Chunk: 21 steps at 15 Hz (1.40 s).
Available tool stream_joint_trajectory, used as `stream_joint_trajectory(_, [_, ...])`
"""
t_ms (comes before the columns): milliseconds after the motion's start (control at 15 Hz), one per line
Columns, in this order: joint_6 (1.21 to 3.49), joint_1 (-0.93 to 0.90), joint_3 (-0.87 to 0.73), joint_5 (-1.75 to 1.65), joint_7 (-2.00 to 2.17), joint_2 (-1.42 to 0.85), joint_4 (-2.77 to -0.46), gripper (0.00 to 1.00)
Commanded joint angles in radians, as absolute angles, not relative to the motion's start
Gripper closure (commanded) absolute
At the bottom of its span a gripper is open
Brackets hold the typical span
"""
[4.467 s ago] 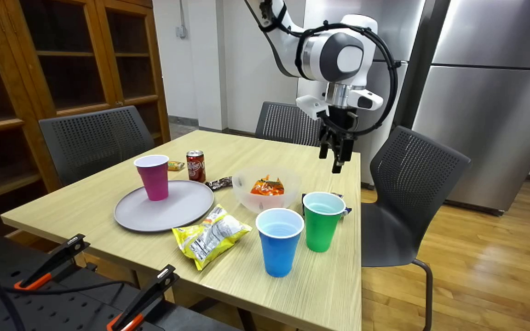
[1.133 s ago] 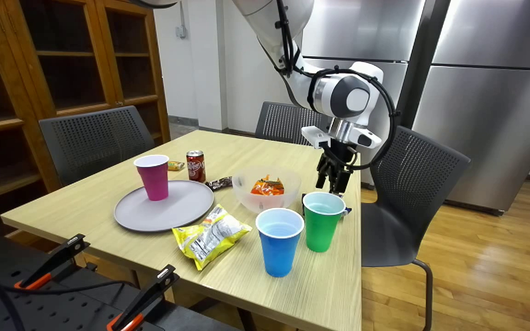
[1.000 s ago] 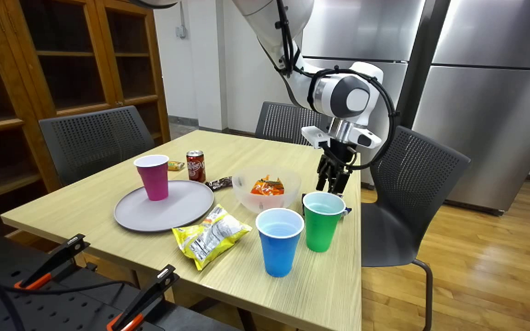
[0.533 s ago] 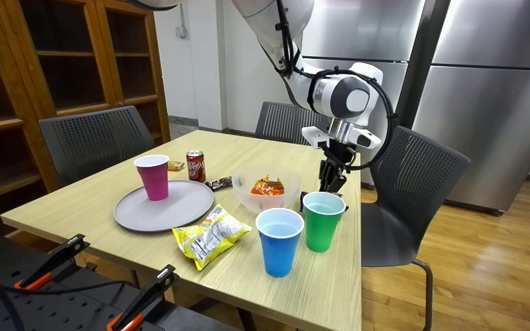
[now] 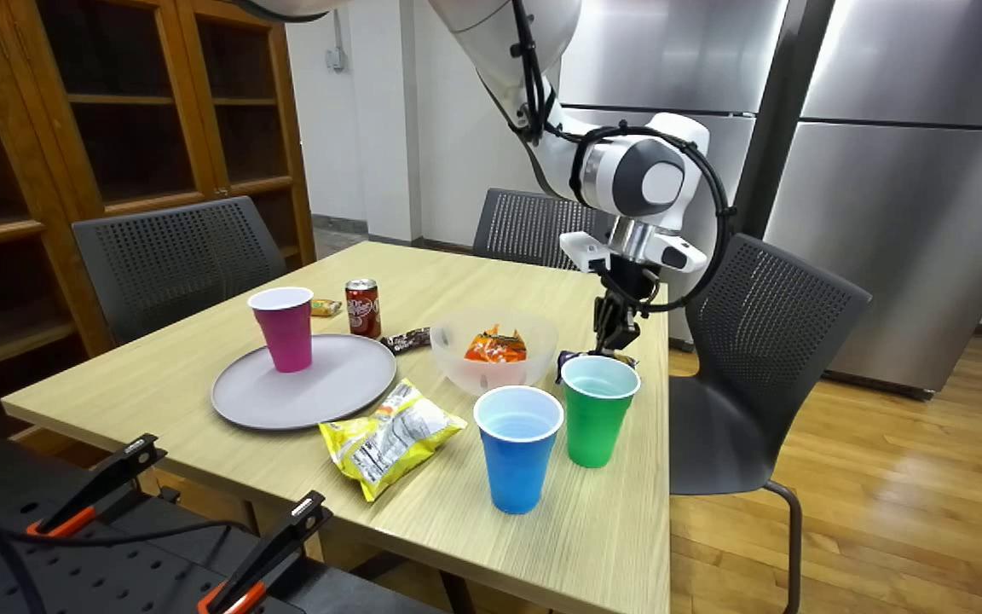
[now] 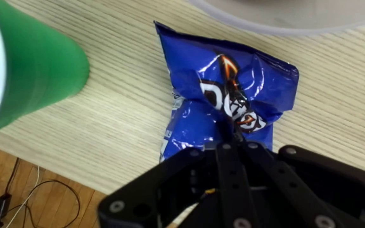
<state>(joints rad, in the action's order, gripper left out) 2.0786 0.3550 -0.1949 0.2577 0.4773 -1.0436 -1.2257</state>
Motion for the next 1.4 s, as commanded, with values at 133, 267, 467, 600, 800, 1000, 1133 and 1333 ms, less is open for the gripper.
stream_joint_trajectory(133, [2.053, 0.359, -0.192, 0.275, 0.489, -1.029, -1.186, 1.0])
stream_joint_trajectory(267, [2.062, 0.361, -0.187, 0.274, 0.485, -1.017, -1.184, 1.0])
stream_joint_trajectory(467, [2.071, 0.366, -0.184, 0.279, 0.474, -0.993, -1.184, 1.0])
stream_joint_trajectory(600, [2.081, 0.367, -0.183, 0.281, 0.467, -0.972, -1.192, 1.0])
stream_joint_trajectory(800, [2.099, 0.363, -0.182, 0.28, 0.453, -0.931, -1.214, 1.0])
stream_joint_trajectory(1000, [2.128, 0.354, -0.18, 0.277, 0.437, -0.885, -1.248, 1.0])
stream_joint_trajectory(1133, [2.154, 0.346, -0.178, 0.275, 0.424, -0.853, -1.276, 1.0])
stream_joint_trajectory(1333, [2.192, 0.33, -0.174, 0.272, 0.401, -0.804, -1.335, 1.0])
